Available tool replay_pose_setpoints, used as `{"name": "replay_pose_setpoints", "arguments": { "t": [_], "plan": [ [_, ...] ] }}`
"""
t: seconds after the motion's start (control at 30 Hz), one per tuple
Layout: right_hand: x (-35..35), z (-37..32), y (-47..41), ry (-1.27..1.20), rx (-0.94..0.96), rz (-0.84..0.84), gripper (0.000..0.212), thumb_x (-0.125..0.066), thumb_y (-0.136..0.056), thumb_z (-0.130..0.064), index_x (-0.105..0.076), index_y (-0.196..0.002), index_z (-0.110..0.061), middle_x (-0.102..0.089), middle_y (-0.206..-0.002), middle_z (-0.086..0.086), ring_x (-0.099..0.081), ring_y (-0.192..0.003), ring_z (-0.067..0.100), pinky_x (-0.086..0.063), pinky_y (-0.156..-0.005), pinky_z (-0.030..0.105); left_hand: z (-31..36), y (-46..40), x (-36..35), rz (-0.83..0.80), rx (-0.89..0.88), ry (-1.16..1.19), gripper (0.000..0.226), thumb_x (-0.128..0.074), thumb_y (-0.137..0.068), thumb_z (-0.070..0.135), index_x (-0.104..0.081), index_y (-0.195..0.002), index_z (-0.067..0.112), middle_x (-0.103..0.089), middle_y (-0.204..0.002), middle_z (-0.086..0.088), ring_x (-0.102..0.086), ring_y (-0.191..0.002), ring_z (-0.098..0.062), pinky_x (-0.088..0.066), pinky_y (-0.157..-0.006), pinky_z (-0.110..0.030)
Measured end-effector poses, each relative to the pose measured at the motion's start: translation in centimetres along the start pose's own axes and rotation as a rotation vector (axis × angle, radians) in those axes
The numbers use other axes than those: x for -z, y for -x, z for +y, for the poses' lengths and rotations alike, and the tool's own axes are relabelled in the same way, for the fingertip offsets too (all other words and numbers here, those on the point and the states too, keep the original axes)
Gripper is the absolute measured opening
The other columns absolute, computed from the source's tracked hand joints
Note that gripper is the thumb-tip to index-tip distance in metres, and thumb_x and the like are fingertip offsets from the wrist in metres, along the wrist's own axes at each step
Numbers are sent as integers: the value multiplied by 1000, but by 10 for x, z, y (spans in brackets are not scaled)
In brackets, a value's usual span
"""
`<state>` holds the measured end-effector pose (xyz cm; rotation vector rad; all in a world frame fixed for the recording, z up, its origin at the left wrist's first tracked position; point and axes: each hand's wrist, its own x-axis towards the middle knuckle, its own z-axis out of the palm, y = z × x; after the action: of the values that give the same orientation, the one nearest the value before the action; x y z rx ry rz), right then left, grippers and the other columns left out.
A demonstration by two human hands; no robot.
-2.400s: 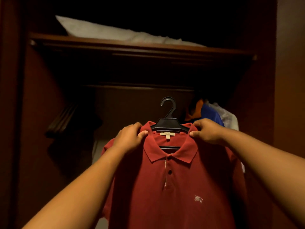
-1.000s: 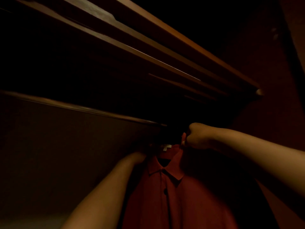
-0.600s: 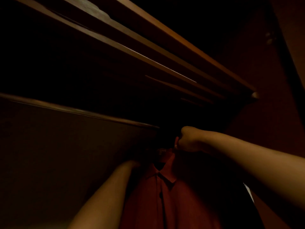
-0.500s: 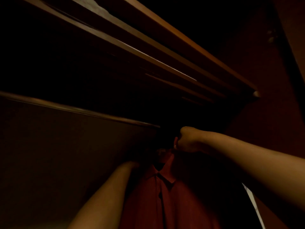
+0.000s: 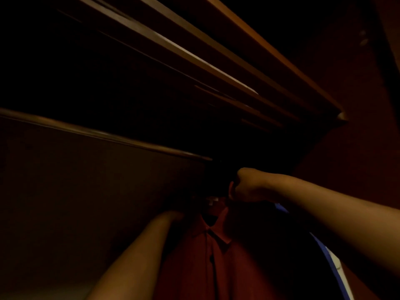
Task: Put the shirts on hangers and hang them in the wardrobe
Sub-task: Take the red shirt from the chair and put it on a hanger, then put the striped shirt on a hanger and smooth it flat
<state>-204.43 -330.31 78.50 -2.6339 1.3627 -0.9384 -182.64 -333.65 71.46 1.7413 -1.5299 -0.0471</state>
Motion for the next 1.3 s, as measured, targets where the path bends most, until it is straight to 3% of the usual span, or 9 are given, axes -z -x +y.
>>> {"name": "replay_pose_setpoints", "arguments": {
  "t": [0.07, 0.3, 0.43, 0.5, 0.6, 0.7, 1.0, 1.17, 1.3],
  "plan": [
    [0, 0, 2, 10, 6, -5, 17, -59, -91, -4, -61, -108, -3, -48, -69, -2, -47, -55, 5, -32, -32, 8, 0, 3, 10, -49, -93, -261, 45, -42, -100, 8, -31, -142, -3, -30, -150, -23, -30, -139, -34, -26, -111, -35],
    [11, -5, 15, 125, 62, 43, 18, -62, -89, -10, -62, -106, -4, -53, -82, 3, -55, -76, 16, -37, -44, 13, 5, 2, 5, 16, 86, 31, 48, -39, -102, 14, -25, -146, 2, -27, -153, -20, -27, -141, -31, -22, -111, -32],
    [17, -4, 21, 177, 84, 61, 4, -58, -89, -11, -58, -93, -10, -48, -72, -2, -55, -76, 16, -39, -48, 19, 12, 8, 13, 6, 124, 18, 49, -35, -103, 18, -21, -148, 4, -22, -156, -17, -25, -143, -27, -23, -108, -26],
    [20, -4, 27, 172, 117, 89, 4, -58, -90, -15, -55, -91, -14, -53, -80, 0, -55, -76, 16, -42, -54, 21, 17, 16, 18, 50, 131, -16, 46, -29, -105, 16, -23, -148, 2, -22, -156, -17, -26, -143, -25, -23, -106, -23],
    [27, 0, 37, 108, 192, 130, 17, -61, -91, -21, -60, -106, -11, -60, -102, 7, -61, -93, 22, -46, -67, 25, 25, 30, 30, 128, 73, -130, 42, -33, -104, 17, -38, -143, 2, -34, -152, -17, -34, -139, -26, -27, -107, -25],
    [37, 7, 50, 46, 267, 107, 14, -60, -93, -24, -63, -99, -11, -59, -98, 6, -59, -88, 20, -43, -57, 22, 42, 57, 43, 236, -11, -181, 35, -45, -99, 19, -54, -130, 6, -53, -136, -15, -49, -128, -29, -39, -104, -32],
    [29, 49, 119, -334, 525, 16, 17, -62, -91, -29, -69, -90, -13, -68, -96, 7, -62, -92, 21, -45, -73, 25, 109, 208, 26, 469, 96, -377, 35, -54, -96, 29, -57, -127, 13, -64, -123, -8, -59, -115, -22, -42, -92, -25],
    [-59, 74, 188, -488, 558, -214, 16, -62, -91, -25, -67, -82, -13, -69, -86, 9, -64, -85, 25, -42, -68, 27, 99, 313, -39, 511, 264, -276, 30, -54, -96, 27, -60, -123, 14, -66, -116, -5, -61, -108, -19, -47, -91, -30],
    [-154, 87, 283, -510, 533, -514, 21, -59, -92, -28, -66, -89, -8, -62, -83, 4, -59, -82, 23, -33, -62, 26, 67, 436, -119, 483, 547, -166, 29, -53, -97, 25, -61, -121, 11, -65, -115, -7, -61, -106, -21, -44, -83, -23]
  ]
}}
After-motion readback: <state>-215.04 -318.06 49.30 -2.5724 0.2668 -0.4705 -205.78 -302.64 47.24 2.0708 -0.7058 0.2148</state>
